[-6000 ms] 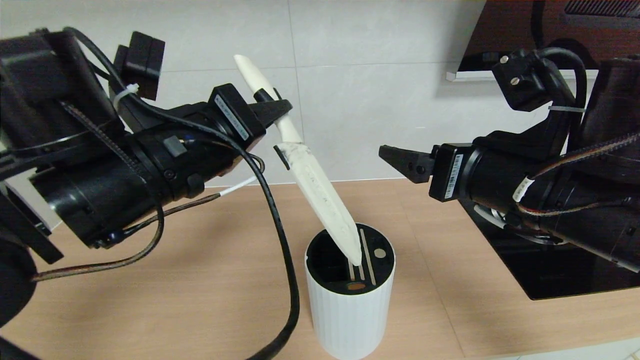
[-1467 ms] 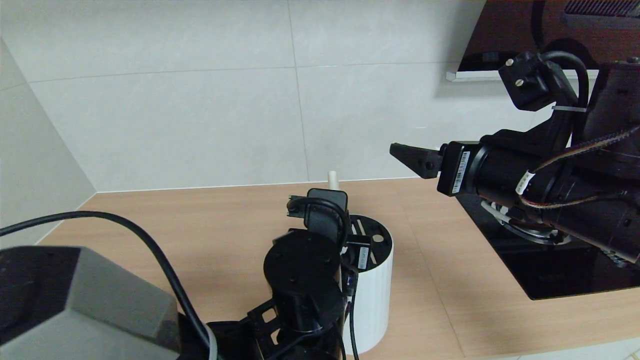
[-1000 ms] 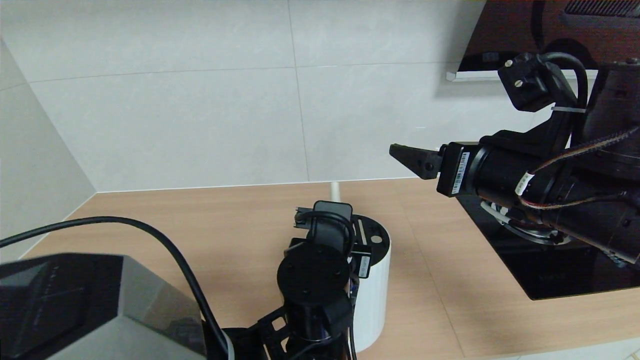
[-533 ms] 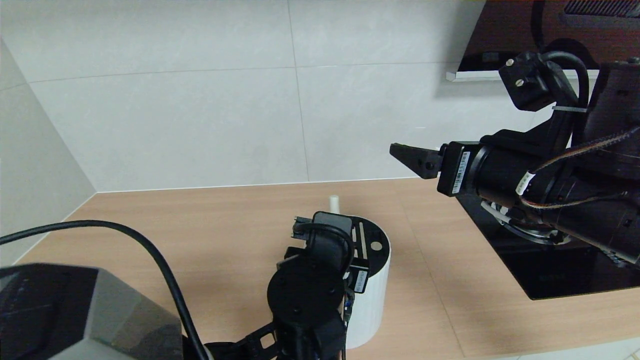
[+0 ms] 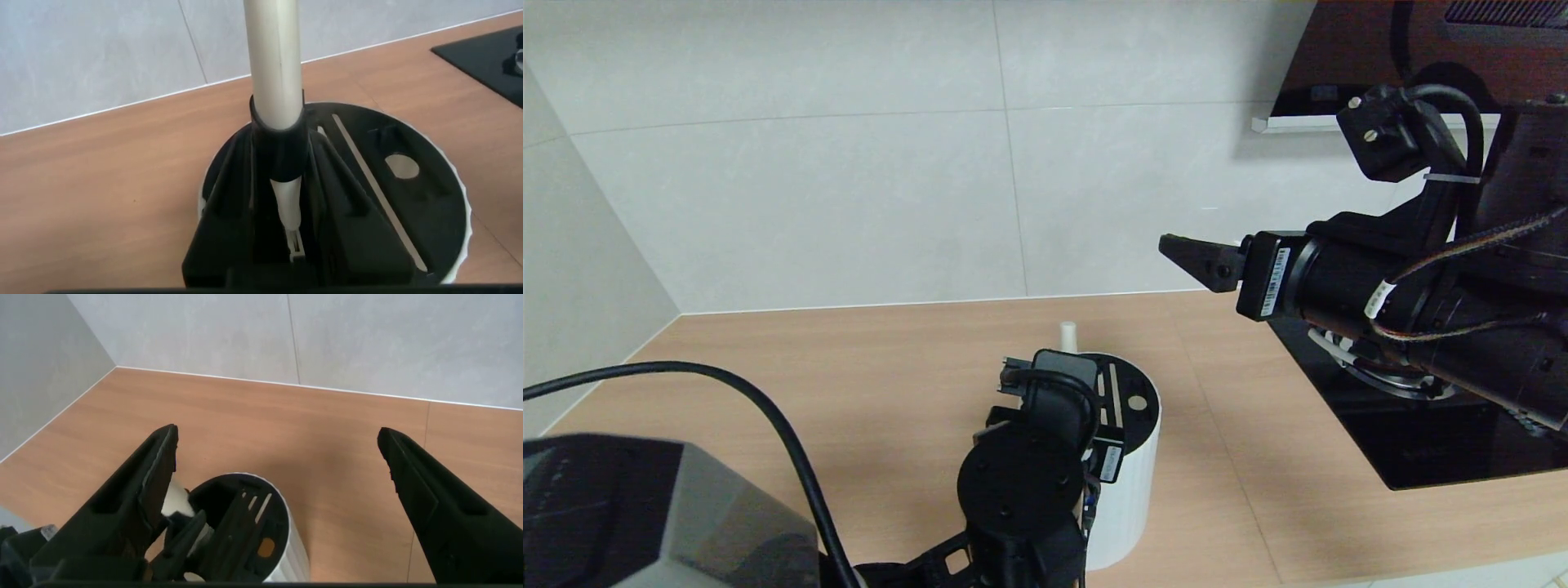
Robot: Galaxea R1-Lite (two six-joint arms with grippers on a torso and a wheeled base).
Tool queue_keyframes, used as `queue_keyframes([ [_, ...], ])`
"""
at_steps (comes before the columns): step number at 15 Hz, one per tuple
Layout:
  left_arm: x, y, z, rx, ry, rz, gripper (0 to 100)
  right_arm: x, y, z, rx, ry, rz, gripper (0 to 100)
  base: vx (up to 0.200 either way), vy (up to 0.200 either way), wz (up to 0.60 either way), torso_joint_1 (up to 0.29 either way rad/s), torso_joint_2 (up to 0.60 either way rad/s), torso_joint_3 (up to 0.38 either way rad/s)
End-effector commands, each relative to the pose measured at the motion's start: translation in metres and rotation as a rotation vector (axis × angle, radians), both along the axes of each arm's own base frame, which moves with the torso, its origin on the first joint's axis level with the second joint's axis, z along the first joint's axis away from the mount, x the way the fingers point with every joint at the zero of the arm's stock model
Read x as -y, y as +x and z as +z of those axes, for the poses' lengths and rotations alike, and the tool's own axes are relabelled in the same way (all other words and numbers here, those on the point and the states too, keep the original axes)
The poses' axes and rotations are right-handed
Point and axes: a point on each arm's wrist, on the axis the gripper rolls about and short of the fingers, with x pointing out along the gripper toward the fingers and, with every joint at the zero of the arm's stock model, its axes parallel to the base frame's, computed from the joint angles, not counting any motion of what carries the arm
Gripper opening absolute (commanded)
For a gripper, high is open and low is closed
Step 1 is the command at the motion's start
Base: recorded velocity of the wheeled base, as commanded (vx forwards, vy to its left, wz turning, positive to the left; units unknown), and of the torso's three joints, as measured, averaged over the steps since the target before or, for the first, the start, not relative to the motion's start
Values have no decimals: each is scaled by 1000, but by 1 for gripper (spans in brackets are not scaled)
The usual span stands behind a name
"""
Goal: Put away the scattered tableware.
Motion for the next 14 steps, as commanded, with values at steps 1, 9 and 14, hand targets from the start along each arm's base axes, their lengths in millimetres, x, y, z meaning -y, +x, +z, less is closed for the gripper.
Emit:
queue_keyframes([
  [1,0,0,-1,-1,2,1,100,0,0,0,0,0,0,100,0,0,0,0,0,0],
  [9,-13,-8,30,44,-71,-4,100,0,0,0,1,1,0,100,0,0,0,0,0,0],
  [14,-68,-43,113,140,-224,-81,100,17,2,6,18,18,-50,100,0,0,0,0,0,0],
])
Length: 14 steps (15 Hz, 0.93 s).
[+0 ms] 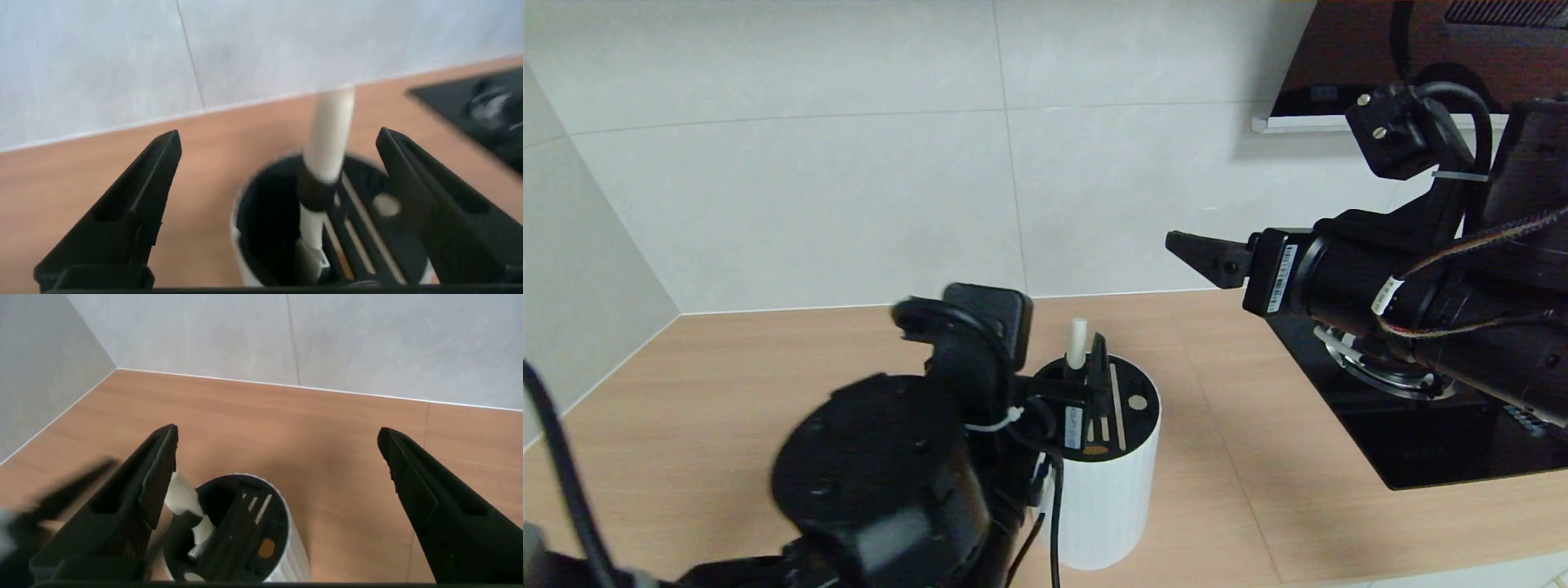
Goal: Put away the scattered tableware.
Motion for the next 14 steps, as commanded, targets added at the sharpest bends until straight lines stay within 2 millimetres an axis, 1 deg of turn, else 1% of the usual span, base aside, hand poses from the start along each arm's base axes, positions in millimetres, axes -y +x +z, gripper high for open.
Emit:
queue_keyframes([
  [1,-49,-31,64,94,-152,-24,100,16,0,6,18,16,-44,100,0,0,0,0,0,0],
  [2,-65,-41,79,114,-183,-30,100,23,-2,10,31,24,-66,100,0,0,0,0,0,0],
  [3,-82,-52,92,135,-206,-54,100,30,-9,13,44,35,-74,100,0,0,0,0,0,0],
  [4,-100,-59,98,151,-211,-99,100,45,-22,21,76,54,-84,100,0,0,0,0,0,0],
  [5,-116,-58,97,158,-215,-102,100,59,-33,26,104,58,-104,100,0,0,0,0,0,0],
  [7,-136,-58,98,178,-251,-114,100,79,-43,22,114,59,-157,100,0,0,0,0,0,0],
  [8,-159,-66,106,221,-291,-93,100,102,-61,15,128,63,-186,100,0,0,0,0,0,0],
  [9,-169,-71,108,223,-285,-70,100,113,-70,13,142,68,-188,100,0,0,0,0,0,0],
  [10,-185,-84,109,208,-252,-53,100,130,-91,11,179,80,-183,100,0,0,0,0,0,0],
  [11,-193,-91,109,199,-230,-69,100,137,-100,6,191,81,-191,100,0,0,0,0,0,0],
  [12,-209,-106,103,189,-196,-85,100,148,-111,0,210,79,-234,100,0,0,0,0,0,0],
  [13,-218,-118,101,192,-180,-97,100,154,-118,-4,216,77,-268,100,0,0,0,0,0,0],
  [14,-235,-146,95,185,-152,-77,100,164,-133,-17,236,51,-343,100,0,0,0,0,0,0],
])
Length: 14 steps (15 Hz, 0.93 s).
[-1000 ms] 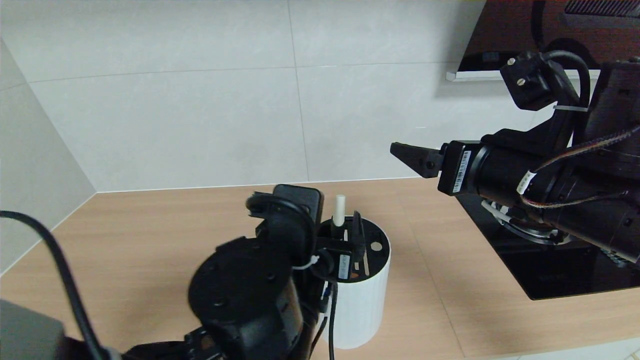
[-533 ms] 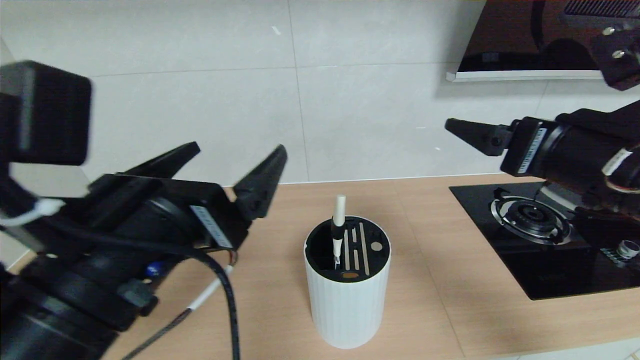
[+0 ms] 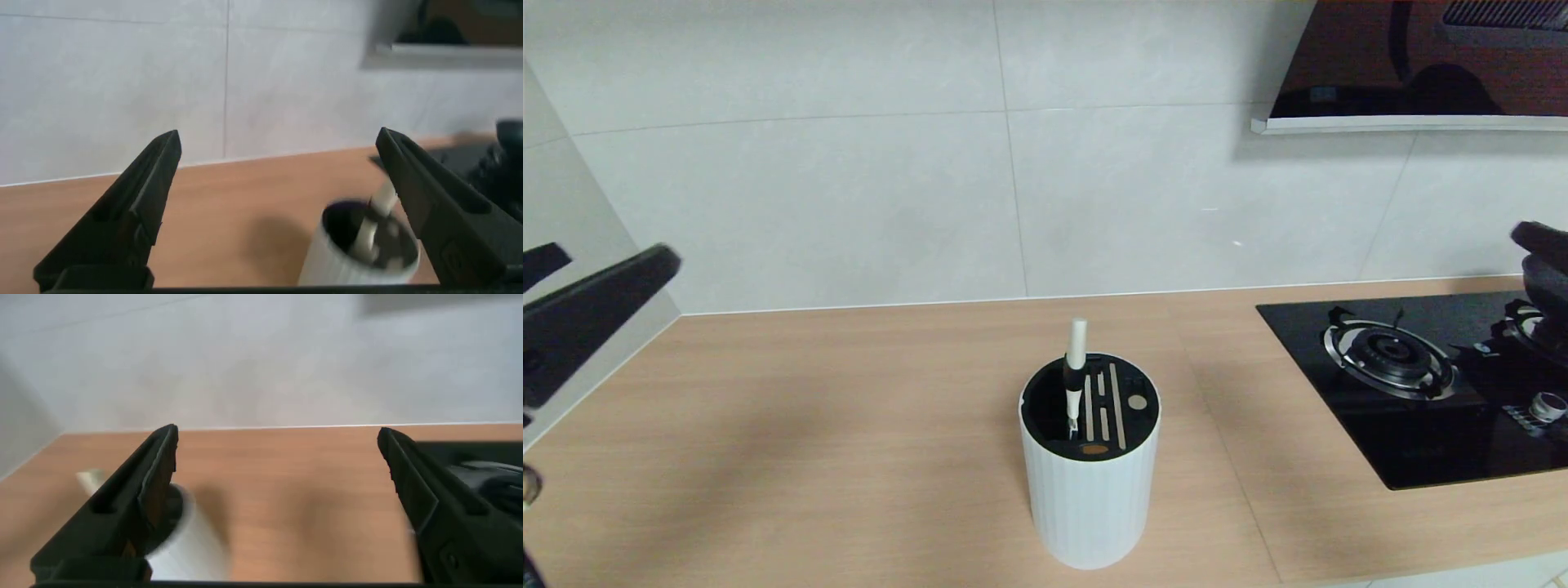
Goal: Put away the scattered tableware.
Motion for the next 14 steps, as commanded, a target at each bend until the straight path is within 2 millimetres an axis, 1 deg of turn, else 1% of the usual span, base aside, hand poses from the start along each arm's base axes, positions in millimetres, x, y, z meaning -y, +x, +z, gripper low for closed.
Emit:
queue_keyframes([
  [1,-40,-62,0,77,-17,80,100,22,-41,-16,79,-16,-116,100,0,0,0,0,0,0],
  [2,-51,-94,-4,52,-2,142,100,29,-64,-30,123,-82,-175,100,0,0,0,0,0,0],
  [3,-56,-114,-9,46,6,171,100,33,-84,-36,150,-106,-190,100,0,0,0,0,0,0],
  [4,-57,-127,-14,52,10,178,100,35,-101,-43,152,-126,-194,100,0,0,0,0,0,0],
  [5,-57,-140,-20,82,9,202,100,39,-123,-53,145,-163,-204,100,0,0,0,0,0,0],
  [6,-56,-146,-23,102,10,224,100,41,-134,-59,146,-182,-210,100,0,0,0,0,0,0],
  [7,-54,-158,-28,142,10,268,100,43,-152,-72,152,-202,-235,100,0,0,0,0,0,0],
  [8,-54,-167,-33,171,23,287,100,42,-162,-81,155,-205,-262,100,0,0,0,0,0,0],
  [9,-55,-175,-39,196,31,296,100,42,-166,-86,149,-204,-289,100,0,0,0,0,0,0],
  [10,-53,-178,-44,190,40,322,100,39,-169,-89,152,-204,-341,100,0,0,0,0,0,0],
  [11,-47,-183,-50,198,46,376,100,36,-176,-97,182,-203,-376,100,0,0,0,0,0,0],
  [12,-45,-190,-66,205,54,398,100,37,-172,-109,157,-207,-391,100,0,0,0,0,0,0],
  [13,-45,-181,-76,137,65,420,100,37,-168,-114,140,-200,-426,100,0,0,0,0,0,0],
  [14,-46,-173,-84,93,47,474,100,38,-161,-124,107,-195,-451,100,0,0,0,0,0,0],
])
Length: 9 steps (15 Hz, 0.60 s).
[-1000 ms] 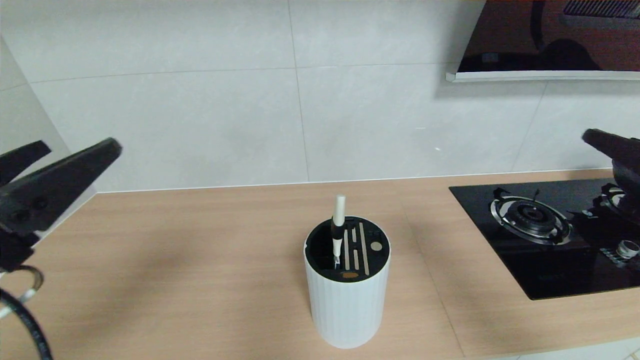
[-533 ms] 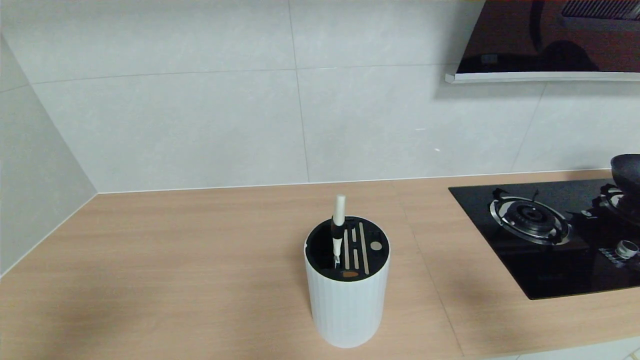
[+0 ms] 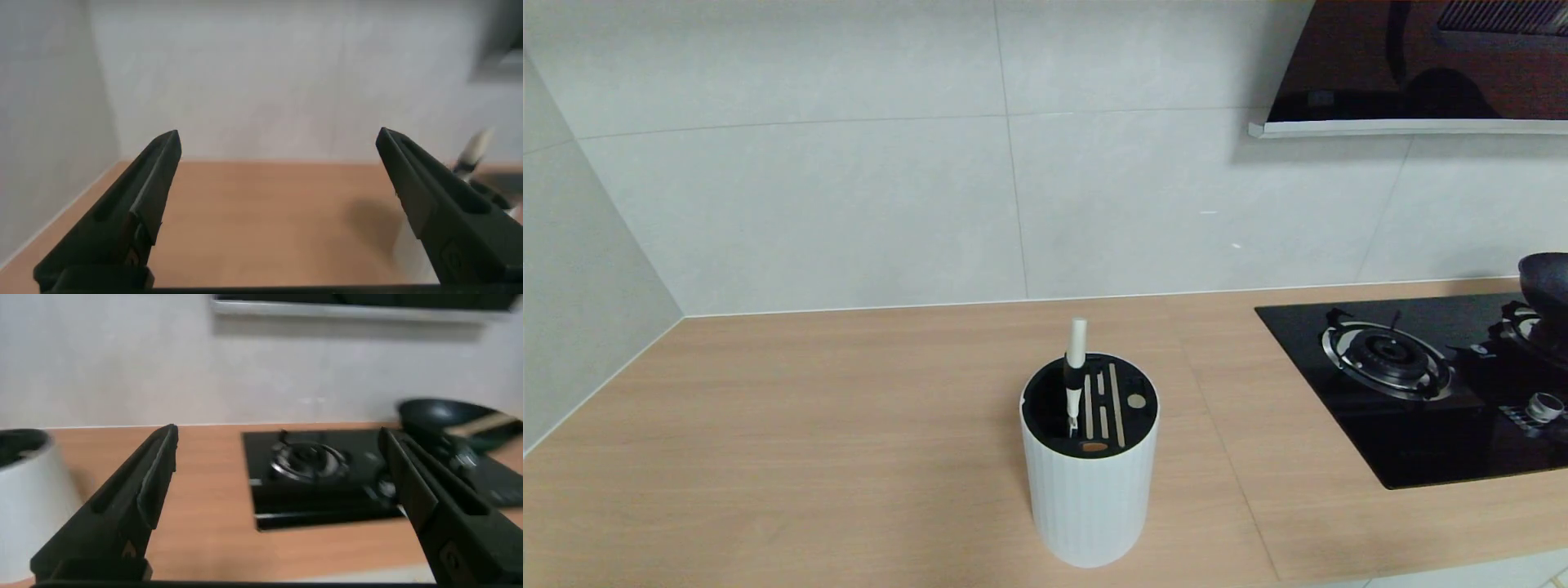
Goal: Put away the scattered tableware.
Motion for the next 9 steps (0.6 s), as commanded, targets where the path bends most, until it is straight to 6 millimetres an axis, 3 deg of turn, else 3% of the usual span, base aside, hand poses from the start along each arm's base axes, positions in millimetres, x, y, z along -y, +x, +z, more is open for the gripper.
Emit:
queue_keyframes([
  [1,1,7,-25,-47,-26,64,100,0,5,-25,-23,9,-38,100,0,0,0,0,0,0],
  [3,1,44,-70,-173,-31,56,100,0,26,-67,-121,8,-40,100,0,0,0,0,0,0],
  [4,1,66,-102,-178,-16,43,100,0,29,-74,-122,27,-28,100,0,0,0,0,0,0],
  [5,2,73,-117,-180,-3,10,100,0,30,-78,-162,62,-18,100,0,0,0,0,0,0],
  [9,4,74,-127,-282,18,-86,100,-2,30,-84,-216,65,50,100,0,0,0,0,0,0],
])
